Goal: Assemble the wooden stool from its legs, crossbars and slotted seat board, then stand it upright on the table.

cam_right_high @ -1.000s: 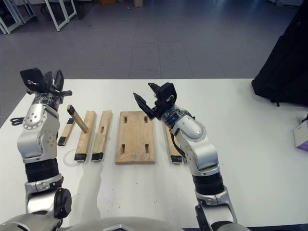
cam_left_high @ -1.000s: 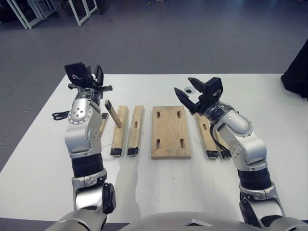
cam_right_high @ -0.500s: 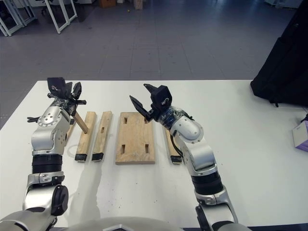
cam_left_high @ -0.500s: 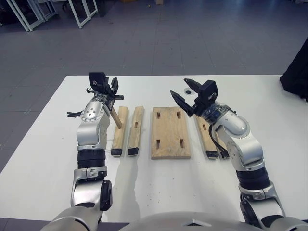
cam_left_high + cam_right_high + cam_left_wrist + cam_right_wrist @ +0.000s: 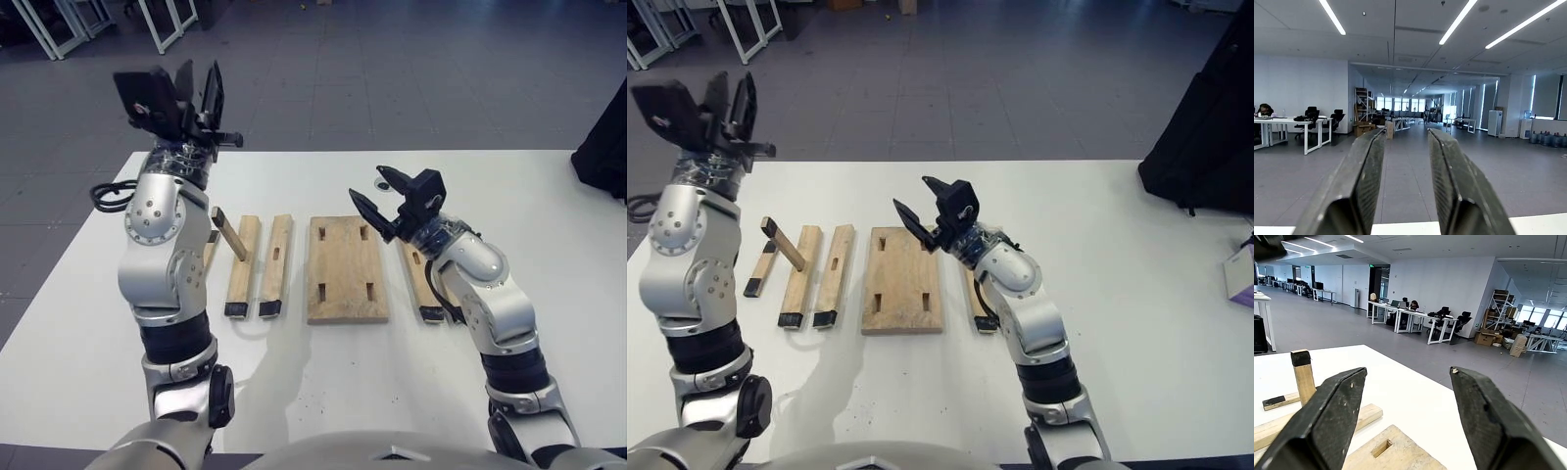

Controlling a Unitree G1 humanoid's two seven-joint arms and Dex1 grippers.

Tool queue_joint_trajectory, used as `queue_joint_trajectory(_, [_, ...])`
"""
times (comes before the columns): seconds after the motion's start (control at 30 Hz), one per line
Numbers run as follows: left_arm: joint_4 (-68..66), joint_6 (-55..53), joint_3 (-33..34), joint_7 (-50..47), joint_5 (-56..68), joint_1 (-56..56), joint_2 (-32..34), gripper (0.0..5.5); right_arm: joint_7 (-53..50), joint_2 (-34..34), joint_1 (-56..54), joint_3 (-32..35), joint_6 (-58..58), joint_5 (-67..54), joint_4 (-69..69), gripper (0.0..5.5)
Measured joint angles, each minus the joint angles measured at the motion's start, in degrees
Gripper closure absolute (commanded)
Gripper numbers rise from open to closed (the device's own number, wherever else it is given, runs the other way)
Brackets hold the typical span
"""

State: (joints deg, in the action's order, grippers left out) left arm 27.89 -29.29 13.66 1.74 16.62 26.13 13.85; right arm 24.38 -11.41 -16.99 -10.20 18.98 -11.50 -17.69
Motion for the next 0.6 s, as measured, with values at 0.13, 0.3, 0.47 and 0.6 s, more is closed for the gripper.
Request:
queue_joint_trajectory(0.13, [9.73,-3.24,-2.41,-2.42,-0.11,-15.35,-3.65,3.34,-0.59,-0.11,1.82,0.13,1.22,0.00,-1.99,2.40])
queue_joint_trajectory(0.3, [13.07,-3.92,-6.46,-1.72,-1.30,-32.43,-5.64,2.51,-1.45,0.03,3.97,0.57,3.71,-1.57,-4.90,2.40])
queue_joint_trajectory(0.47, [9.67,-3.16,-6.24,-0.12,-2.45,-36.82,-4.09,2.47,-1.49,-0.16,4.64,0.44,6.33,-2.23,-6.44,2.40])
queue_joint_trajectory(0.6, [5.69,-4.15,-5.53,0.52,-2.28,-38.84,-4.07,2.47,-1.93,0.44,5.08,0.27,8.83,-3.98,-6.88,2.40])
